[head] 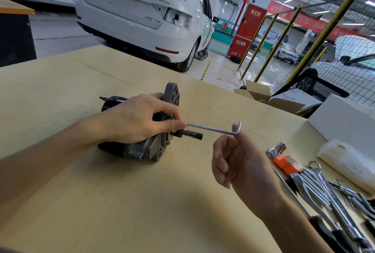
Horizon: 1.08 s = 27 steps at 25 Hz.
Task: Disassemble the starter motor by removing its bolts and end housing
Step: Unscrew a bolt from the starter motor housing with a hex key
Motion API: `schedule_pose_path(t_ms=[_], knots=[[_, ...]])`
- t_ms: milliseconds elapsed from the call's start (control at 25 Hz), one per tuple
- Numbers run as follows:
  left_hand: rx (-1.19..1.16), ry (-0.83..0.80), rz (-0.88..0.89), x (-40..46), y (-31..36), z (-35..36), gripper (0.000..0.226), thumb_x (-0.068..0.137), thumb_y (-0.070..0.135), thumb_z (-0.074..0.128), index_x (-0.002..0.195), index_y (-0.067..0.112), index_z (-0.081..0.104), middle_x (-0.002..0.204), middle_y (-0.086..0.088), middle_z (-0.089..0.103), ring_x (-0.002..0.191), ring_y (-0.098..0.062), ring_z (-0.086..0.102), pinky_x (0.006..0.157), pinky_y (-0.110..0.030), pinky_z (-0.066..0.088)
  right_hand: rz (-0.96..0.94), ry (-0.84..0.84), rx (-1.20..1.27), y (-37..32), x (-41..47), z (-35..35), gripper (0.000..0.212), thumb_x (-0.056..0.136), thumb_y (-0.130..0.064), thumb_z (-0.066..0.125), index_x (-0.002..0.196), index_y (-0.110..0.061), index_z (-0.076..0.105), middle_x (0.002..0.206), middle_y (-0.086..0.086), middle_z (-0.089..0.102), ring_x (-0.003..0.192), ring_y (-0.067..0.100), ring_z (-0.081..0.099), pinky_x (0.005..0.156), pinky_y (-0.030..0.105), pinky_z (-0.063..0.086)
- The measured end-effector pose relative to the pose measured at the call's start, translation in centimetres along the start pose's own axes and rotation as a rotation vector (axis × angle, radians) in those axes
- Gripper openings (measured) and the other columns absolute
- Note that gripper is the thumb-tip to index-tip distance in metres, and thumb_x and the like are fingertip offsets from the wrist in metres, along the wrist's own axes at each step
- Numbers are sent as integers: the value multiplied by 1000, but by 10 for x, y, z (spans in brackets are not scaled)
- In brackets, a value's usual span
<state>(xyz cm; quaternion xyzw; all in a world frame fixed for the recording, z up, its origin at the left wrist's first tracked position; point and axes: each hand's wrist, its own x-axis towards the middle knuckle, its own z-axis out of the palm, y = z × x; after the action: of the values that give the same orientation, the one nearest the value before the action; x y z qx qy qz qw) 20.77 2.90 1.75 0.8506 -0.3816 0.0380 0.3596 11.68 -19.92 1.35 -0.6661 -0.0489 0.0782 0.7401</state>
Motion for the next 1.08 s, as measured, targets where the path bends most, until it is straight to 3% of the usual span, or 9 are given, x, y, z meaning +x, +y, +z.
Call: schedule_pose_path(t_ms=[160,320,440,520,600,720,840,920,1080], knots=[[21,3,-7,-1,0,0,30,79,73,46,86,53,66,92,25,48,88,-2,54,76,-24,40,-105,120,-72,2,-1,0,55,97,-51,36,64,-11,55,51,4,40,40,17,44,39,23,33],[40,7,-2,0,-1,1,30,80,72,47,87,51,67,93,23,49,89,-3,54,78,-25,42,-345,291,-605,9,-2,0,45,94,-47,42,70,-12,54,47,2,50,43,26,46,44,28,38],[25,-1,-14,0,-1,1,30,81,72,47,88,51,68,93,22,50,90,-2,54,79,-24,43,-460,327,-738,12,-2,-1,37,94,-46,40,75,-19,57,50,-1,53,41,9,47,45,20,36],[22,-1,-19,-1,0,1,30,82,71,46,88,52,68,90,19,50,88,-3,54,78,-24,42,-509,352,-785,13,-1,0,35,96,-47,40,79,-23,58,53,-4,54,42,8,49,46,16,35],[19,4,-19,-1,0,0,30,82,71,45,86,51,67,88,17,50,86,-3,54,76,-25,41,-504,326,-732,13,-2,1,39,99,-52,42,79,-25,62,55,-1,55,44,9,51,47,19,36],[37,-9,-15,-2,1,0,33,82,71,43,89,48,66,89,13,51,85,-5,54,79,-29,44,-352,112,-426,9,-5,4,57,90,-64,35,79,-16,64,55,4,54,47,16,52,44,26,40],[49,-6,-17,-2,2,0,36,82,71,43,90,46,67,89,13,51,84,-4,54,80,-29,44,-259,11,-290,5,-5,2,68,85,-73,43,69,-8,53,51,6,48,45,20,49,44,25,39],[46,-2,-17,-1,3,0,36,81,71,42,89,46,66,87,15,50,84,-3,54,77,-27,43,-255,16,-236,5,-4,0,63,87,-65,50,66,-6,45,50,5,43,43,19,48,43,25,38],[53,-1,-19,-2,2,0,35,80,73,42,87,46,65,86,16,49,85,-2,52,75,-25,40,-278,48,-200,5,-3,-2,23,86,-22,46,74,-8,58,54,9,47,44,22,48,41,25,36]])
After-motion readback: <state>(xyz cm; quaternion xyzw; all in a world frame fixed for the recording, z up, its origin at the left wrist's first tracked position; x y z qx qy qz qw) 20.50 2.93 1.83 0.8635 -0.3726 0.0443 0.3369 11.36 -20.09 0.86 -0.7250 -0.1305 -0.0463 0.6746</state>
